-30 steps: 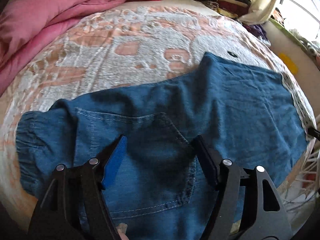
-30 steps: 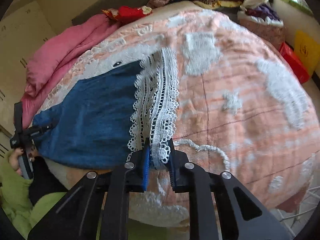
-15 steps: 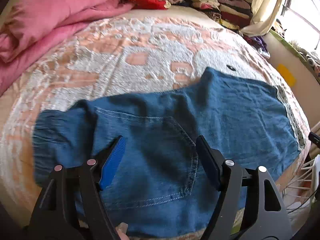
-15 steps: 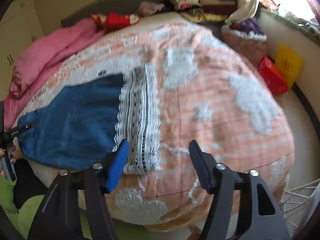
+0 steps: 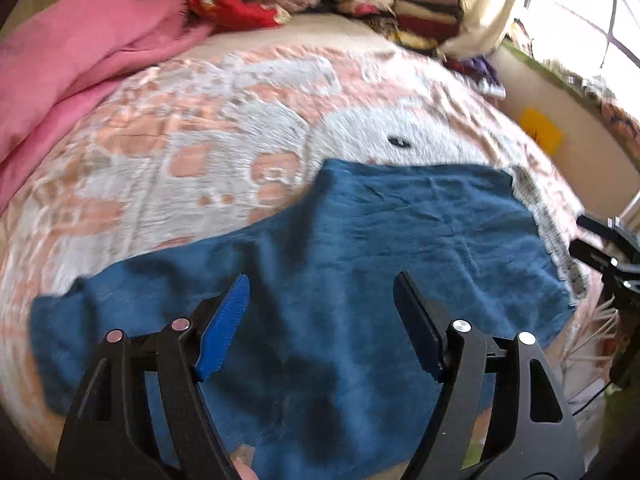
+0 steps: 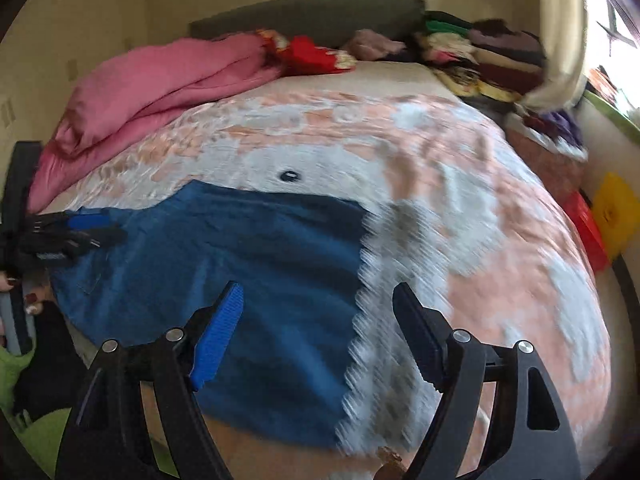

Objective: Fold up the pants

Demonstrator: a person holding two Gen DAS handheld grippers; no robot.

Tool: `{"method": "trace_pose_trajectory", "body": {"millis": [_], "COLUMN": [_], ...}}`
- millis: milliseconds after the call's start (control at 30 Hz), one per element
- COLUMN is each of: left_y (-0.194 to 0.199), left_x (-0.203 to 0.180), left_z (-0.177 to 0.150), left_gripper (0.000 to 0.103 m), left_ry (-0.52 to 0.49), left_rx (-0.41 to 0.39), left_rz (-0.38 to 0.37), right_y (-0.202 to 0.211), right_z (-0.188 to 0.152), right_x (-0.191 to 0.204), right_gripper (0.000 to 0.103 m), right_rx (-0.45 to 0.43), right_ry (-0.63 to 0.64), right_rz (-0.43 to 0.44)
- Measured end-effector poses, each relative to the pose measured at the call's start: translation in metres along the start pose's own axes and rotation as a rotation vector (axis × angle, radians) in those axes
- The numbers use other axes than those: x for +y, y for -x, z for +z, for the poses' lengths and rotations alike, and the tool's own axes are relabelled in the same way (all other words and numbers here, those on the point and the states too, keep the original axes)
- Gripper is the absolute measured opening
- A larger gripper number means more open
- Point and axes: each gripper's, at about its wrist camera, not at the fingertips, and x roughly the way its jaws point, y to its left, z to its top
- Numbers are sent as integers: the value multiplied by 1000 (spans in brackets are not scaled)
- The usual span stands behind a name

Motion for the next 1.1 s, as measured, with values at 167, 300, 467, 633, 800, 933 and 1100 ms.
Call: {"method": "trace_pose_trajectory", "body": {"millis": [167,300,467,633,800,933,1100], "left_y": [-35,-38,-38,-15,8,20,24], "left_x": [3,15,17,12,7,-1,-13], "left_z": [2,-3,-5,-6,-11,-21,-35], "left_gripper": [75,78,80,86,92,93,93], "left_ry": [6,9,2,-18,-34,-61,-89], "left_rx": [74,60,35,-14,-37,-31,-3], "left_rz": [55,62,67,79,71,60,34], "right_y": [-54,-93,-96,-62,-17,13,31], "right_z": [22,23,22,22,14,0,-24], "right_x": [4,-28,-37,-25,-22,-16,-7], "right_gripper": [82,79,81,83,87,87,87], "right_rx": [78,191,172,98,35,6,13], "right_ry": [42,-9,-55,-32,-57,-69,-74], "right_rz": [-24,-122,-117,-101,-76,-62,-62]}}
